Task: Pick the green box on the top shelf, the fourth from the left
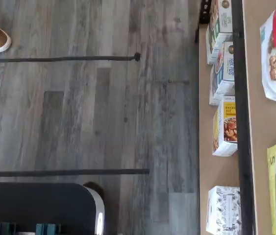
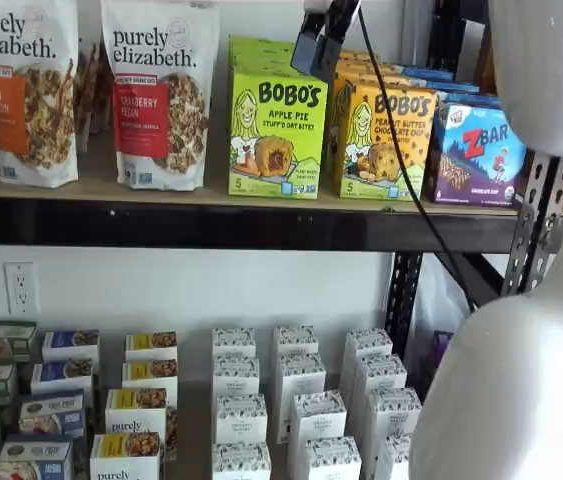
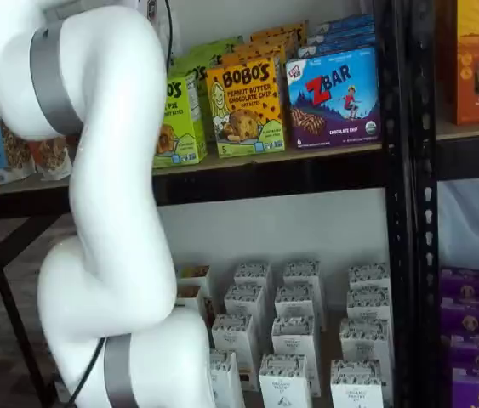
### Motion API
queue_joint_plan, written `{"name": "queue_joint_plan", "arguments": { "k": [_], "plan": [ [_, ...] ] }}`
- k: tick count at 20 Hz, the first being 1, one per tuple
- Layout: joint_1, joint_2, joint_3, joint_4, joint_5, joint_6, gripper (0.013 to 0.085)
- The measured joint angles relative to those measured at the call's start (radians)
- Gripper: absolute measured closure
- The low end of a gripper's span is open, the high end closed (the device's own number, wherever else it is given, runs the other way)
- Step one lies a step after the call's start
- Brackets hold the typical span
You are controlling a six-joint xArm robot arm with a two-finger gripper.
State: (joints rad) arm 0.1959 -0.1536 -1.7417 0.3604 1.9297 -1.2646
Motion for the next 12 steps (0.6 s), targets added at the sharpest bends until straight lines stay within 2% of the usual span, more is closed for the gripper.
{"name": "queue_joint_plan", "arguments": {
  "k": [1,2,3,12],
  "plan": [
    [0.004,-0.012,0.018,-0.010,-0.026,0.000,0.0130],
    [0.016,-0.047,0.067,-0.039,-0.102,-0.003,0.0130],
    [0.019,-0.059,0.085,-0.051,-0.138,-0.006,0.0130],
    [0.013,-0.068,0.126,-0.045,-0.224,-0.018,0.0130]
  ]
}}
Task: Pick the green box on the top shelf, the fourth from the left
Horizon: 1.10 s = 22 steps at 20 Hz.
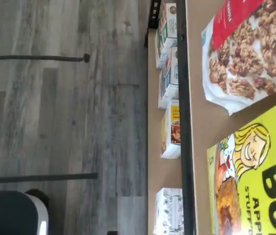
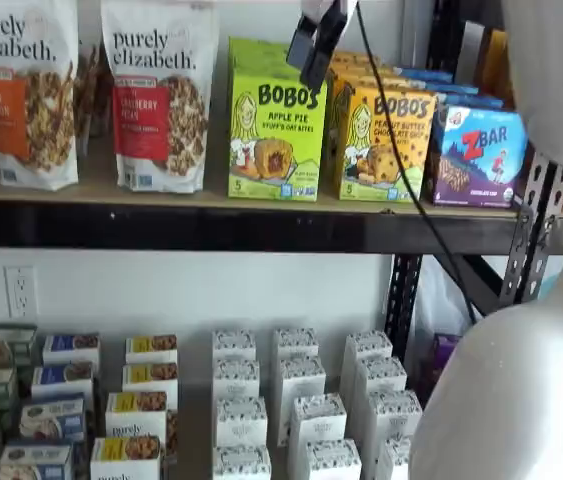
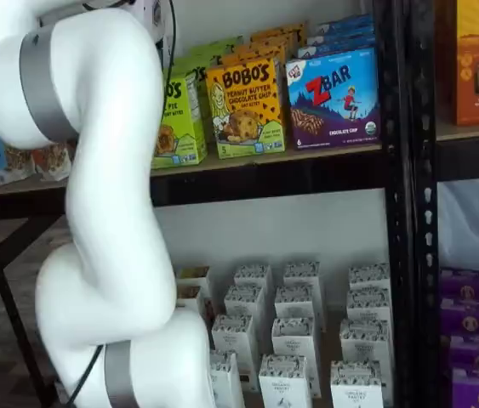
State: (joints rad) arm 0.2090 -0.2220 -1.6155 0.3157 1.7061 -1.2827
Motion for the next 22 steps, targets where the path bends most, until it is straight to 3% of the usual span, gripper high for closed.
{"name": "queue_joint_plan", "arguments": {
  "k": [10,22],
  "plan": [
    [-0.002,-0.004,0.042,0.015,-0.118,-0.009,0.0130],
    [-0.012,0.067,-0.020,-0.019,-0.127,-0.028,0.0130]
  ]
}}
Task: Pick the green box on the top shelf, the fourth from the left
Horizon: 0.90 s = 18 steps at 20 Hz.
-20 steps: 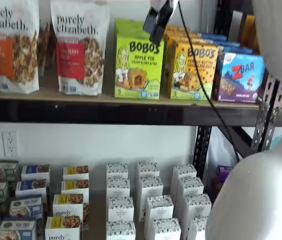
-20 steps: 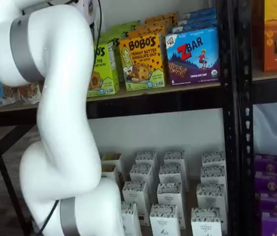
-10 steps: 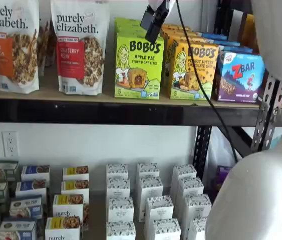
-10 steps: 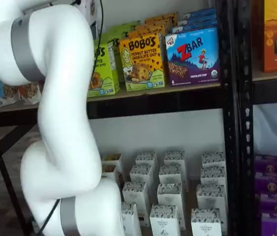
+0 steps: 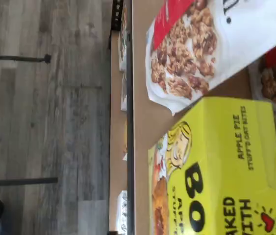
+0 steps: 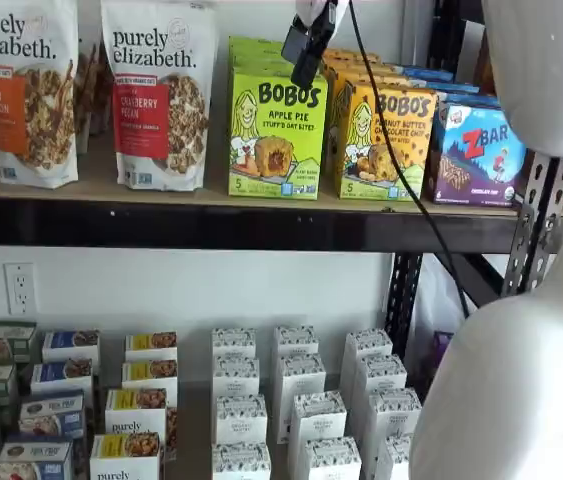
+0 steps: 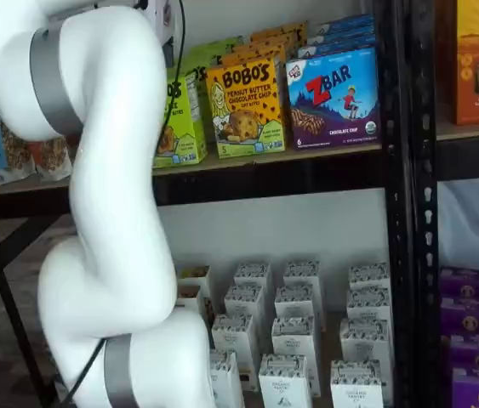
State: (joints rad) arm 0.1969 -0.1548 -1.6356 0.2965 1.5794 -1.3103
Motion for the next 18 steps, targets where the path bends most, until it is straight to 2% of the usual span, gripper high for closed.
{"name": "queue_joint_plan", "arguments": {
  "k": [4,10,18],
  "plan": [
    [-0.004,0.011,0.004,-0.013,-0.016,-0.010,0.0130],
    [-0.009,0.054,-0.038,-0.030,0.016,-0.018,0.0130],
    [0.005,0.069,-0.028,-0.064,0.003,-0.017,0.0130]
  ]
}}
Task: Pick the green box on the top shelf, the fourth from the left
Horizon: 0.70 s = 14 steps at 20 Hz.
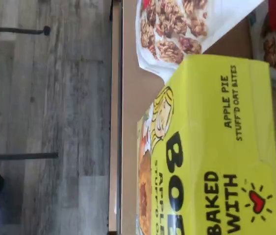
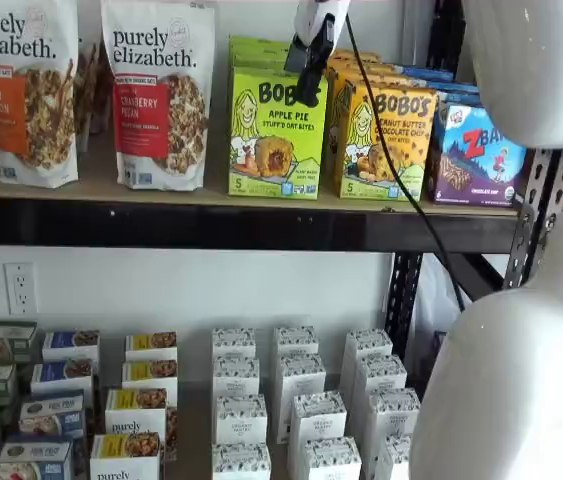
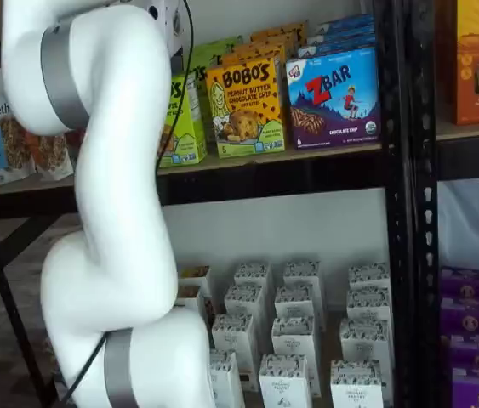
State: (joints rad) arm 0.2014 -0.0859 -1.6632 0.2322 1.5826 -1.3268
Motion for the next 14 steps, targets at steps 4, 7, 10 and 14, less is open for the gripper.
{"name": "queue_joint_plan", "arguments": {
  "k": [4,7,10,14],
  "plan": [
    [0.008,0.006,0.010,-0.017,-0.006,0.003,0.0130],
    [0.013,0.004,0.030,-0.021,-0.027,0.003,0.0130],
    [0.014,0.002,0.045,-0.022,-0.046,0.002,0.0130],
    [0.017,0.001,0.054,-0.034,-0.059,0.002,0.0130]
  ]
}}
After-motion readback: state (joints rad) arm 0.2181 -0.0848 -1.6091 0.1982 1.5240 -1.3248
